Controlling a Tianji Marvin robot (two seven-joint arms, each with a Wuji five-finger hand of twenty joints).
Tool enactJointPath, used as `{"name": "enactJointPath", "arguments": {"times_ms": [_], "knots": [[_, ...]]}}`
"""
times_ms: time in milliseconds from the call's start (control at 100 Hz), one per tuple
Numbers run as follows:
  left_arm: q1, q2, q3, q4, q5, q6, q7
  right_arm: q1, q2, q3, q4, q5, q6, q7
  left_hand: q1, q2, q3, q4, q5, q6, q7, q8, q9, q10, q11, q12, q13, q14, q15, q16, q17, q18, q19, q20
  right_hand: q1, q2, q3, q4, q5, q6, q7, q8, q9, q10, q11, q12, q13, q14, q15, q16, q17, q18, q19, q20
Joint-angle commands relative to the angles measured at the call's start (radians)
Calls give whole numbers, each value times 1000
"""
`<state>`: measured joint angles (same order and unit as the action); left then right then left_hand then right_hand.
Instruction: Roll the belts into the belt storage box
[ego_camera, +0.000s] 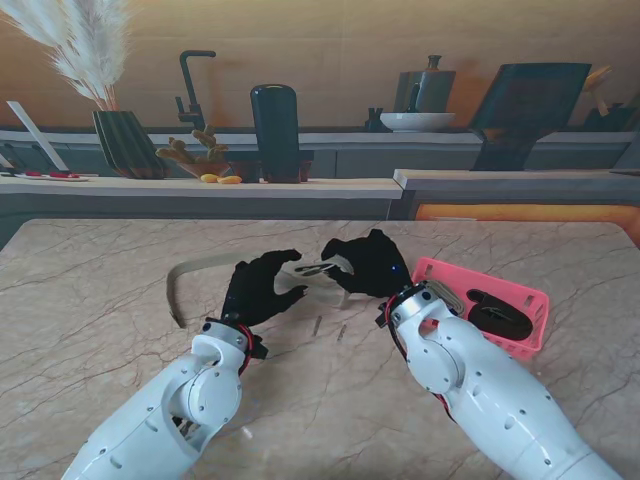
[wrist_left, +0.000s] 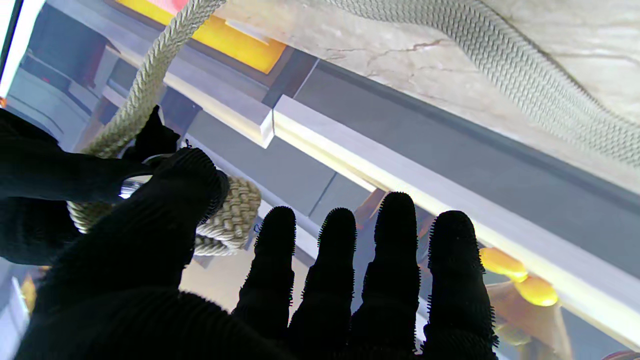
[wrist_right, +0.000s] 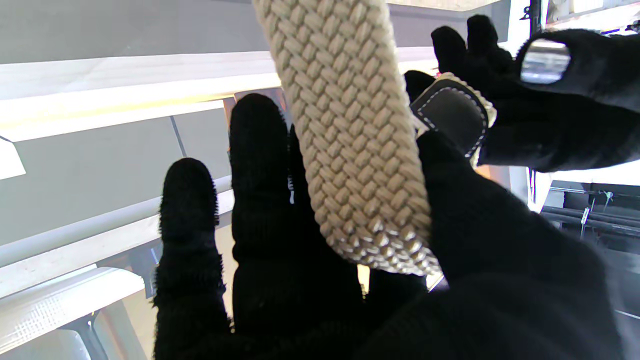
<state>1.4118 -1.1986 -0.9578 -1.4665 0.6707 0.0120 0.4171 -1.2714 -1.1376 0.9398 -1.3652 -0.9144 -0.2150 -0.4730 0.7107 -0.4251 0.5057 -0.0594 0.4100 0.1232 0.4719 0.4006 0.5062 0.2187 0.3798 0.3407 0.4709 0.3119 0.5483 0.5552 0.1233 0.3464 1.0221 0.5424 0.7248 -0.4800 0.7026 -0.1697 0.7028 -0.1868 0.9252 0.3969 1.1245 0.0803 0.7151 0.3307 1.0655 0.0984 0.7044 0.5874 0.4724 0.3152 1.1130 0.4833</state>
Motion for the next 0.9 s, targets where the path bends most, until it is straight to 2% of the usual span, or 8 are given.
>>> {"name": "enactJointPath", "arguments": {"times_ms": [0, 360, 430, 520, 580, 790, 830, 890], "knots": [[5, 6, 2, -10, 9, -16, 4, 7, -4, -7, 1, 3, 2, 7, -19, -5, -8, -17, -20, 13, -30, -12, -30, 10, -17, -18, -18, -24, -13, -19, -3, 2, -3, -10, 83, 32, 106, 11, 83, -89, 83, 36, 22, 18, -12, 8, 37, 9, 8, 12, -14, 37, 6, -5], [-35, 23, 36, 0, 96, -64, 10, 22, -5, -26, 8, 21, 9, 40, 145, 96, -19, -12, 114, -42, 94, 29, 173, 10, 58, -4, 124, -22, 59, -41, 91, -8, 36, 3, 80, 30, 111, 11, 85, -89, 82, 36, 23, 18, -15, 11, 37, 10, 9, 14, -15, 39, 4, -3], [-44, 26, 44, 3, 109, -69, 5, 26, -6, -31, 11, 26, 11, 45, 214, 73, -57, -56, 144, -65, 128, 50, 223, 9, 71, 7, 161, -20, 90, -40, 110, -3, 57, 12, 80, 29, 111, 11, 86, -88, 81, 36, 24, 18, -14, 12, 37, 11, 9, 15, -16, 40, 3, -3], [-54, 28, 54, 7, 125, -76, 6, 31, -7, -37, 15, 33, 12, 55, 328, 72, -166, -50, 184, -92, 199, 48, 292, 6, 92, 28, 215, -15, 128, -37, 147, 1, 84, 23, 80, 28, 113, 12, 87, -87, 81, 37, 24, 20, -15, 12, 37, 13, 9, 16, -16, 41, 3, -2], [-59, 31, 59, 9, 135, -80, 5, 34, -7, -41, 17, 35, 14, 59, 352, 72, -175, -47, 219, -108, 232, 56, 336, 3, 108, 35, 256, -13, 152, -30, 176, 4, 103, 30, 80, 28, 113, 13, 87, -87, 81, 37, 25, 19, -15, 13, 38, 13, 10, 16, -16, 41, 2, -2], [-81, 38, 82, 22, 165, -92, -3, 42, -9, -52, 21, 50, 19, 75, 381, 91, -124, -45, 292, -90, 322, 25, 461, 3, 139, 80, 377, -22, 228, -18, 286, 0, 174, 43, 78, 25, 117, 16, 90, -82, 79, 35, 26, 21, -16, 14, 39, 14, 11, 18, -16, 41, 2, 0], [-86, 37, 88, 27, 165, -92, -4, 43, -10, -54, 22, 53, 19, 76, 376, 83, -98, -42, 301, -79, 337, 22, 479, 7, 156, 88, 399, -26, 247, -15, 309, 0, 193, 45, 77, 25, 118, 16, 90, -81, 78, 35, 28, 22, -16, 14, 39, 14, 11, 18, -17, 42, 1, 0], [-95, 36, 97, 37, 167, -94, -1, 44, -11, -56, 23, 58, 19, 77, 332, 47, 17, -43, 319, -54, 375, 11, 527, 9, 189, 115, 452, -42, 288, -15, 361, 3, 223, 35, 77, 24, 119, 17, 90, -79, 78, 35, 28, 22, -16, 15, 40, 15, 11, 19, -17, 41, 1, 1]]}}
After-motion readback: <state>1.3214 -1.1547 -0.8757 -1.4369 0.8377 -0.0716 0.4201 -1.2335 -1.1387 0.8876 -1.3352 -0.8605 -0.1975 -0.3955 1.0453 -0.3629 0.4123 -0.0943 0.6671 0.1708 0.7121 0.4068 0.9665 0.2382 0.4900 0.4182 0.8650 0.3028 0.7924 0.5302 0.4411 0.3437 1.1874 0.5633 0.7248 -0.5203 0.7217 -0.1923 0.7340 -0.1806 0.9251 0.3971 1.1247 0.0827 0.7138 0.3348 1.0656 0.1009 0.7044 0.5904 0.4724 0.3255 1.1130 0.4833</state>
